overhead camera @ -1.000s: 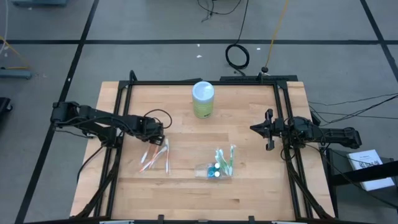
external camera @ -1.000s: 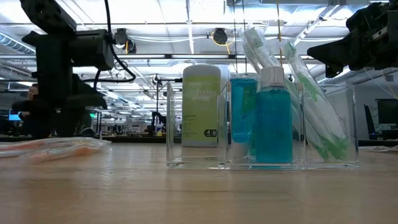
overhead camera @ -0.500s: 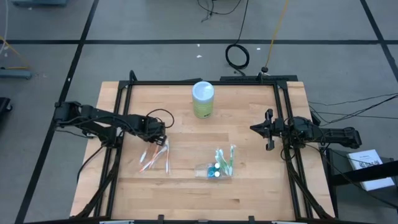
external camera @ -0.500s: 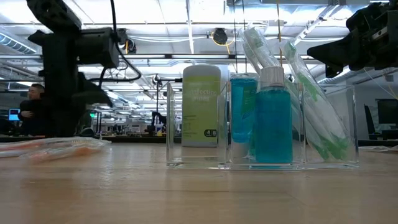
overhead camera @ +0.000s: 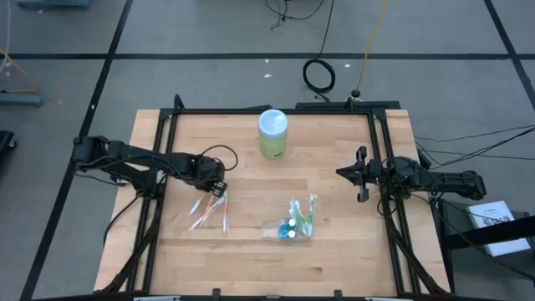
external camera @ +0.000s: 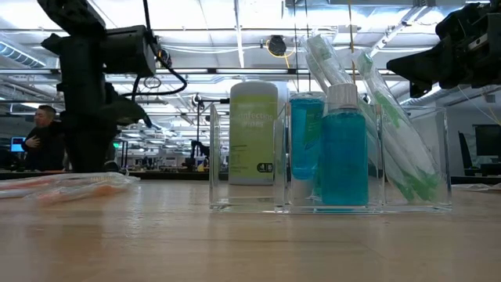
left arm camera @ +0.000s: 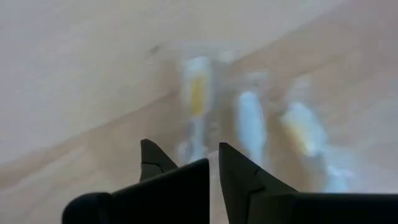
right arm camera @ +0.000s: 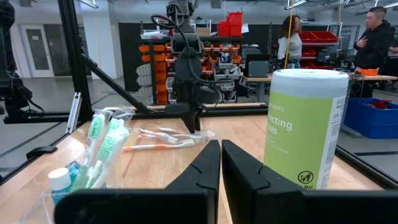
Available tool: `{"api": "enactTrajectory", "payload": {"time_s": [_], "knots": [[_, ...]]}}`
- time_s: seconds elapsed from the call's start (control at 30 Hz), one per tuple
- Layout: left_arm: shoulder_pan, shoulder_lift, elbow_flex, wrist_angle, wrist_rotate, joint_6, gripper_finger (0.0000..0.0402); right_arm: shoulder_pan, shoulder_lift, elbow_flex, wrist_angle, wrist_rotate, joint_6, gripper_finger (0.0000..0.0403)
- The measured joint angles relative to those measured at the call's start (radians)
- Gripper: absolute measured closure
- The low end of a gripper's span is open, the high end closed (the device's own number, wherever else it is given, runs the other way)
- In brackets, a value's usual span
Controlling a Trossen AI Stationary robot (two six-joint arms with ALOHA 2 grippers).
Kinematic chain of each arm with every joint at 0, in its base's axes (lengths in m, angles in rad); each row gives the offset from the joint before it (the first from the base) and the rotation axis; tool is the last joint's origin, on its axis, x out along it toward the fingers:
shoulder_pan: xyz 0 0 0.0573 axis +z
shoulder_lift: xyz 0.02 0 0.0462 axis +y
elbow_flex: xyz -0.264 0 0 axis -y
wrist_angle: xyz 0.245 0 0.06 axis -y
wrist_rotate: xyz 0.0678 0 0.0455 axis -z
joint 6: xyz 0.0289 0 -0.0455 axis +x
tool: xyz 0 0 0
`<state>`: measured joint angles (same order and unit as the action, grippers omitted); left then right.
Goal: Pick & Place toothbrushing station
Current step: Put the orange toothbrush into the left section of the transparent organizer
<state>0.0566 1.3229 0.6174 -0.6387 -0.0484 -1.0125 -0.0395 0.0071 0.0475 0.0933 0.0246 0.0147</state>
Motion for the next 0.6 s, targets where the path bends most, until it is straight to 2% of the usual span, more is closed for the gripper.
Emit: {"api": "enactTrajectory", "payload": {"time_s": [0.17, 0.27, 0.4, 0.6], "knots": [[-0.038, -0.065, 0.022, 0.196, 0.002, 0.187, 0.0401, 0.0, 0.0, 0.0, 0.0, 0.0, 0.0, 0.0396], [-0.083, -0.122, 0.027, 0.36, 0.005, 0.4, 0.0401, 0.0, 0.0, 0.0, 0.0, 0.0, 0.0, 0.0395], [-0.17, -0.18, 0.03, 0.527, 0.076, 0.692, 0.0401, 0.0, 0.0, 0.0, 0.0, 0.0, 0.0, 0.0396], [-0.326, -0.212, 0.029, 0.785, 0.226, 0.974, 0.0401, 0.0, 0.0, 0.0, 0.0, 0.0, 0.0, 0.0394]]}}
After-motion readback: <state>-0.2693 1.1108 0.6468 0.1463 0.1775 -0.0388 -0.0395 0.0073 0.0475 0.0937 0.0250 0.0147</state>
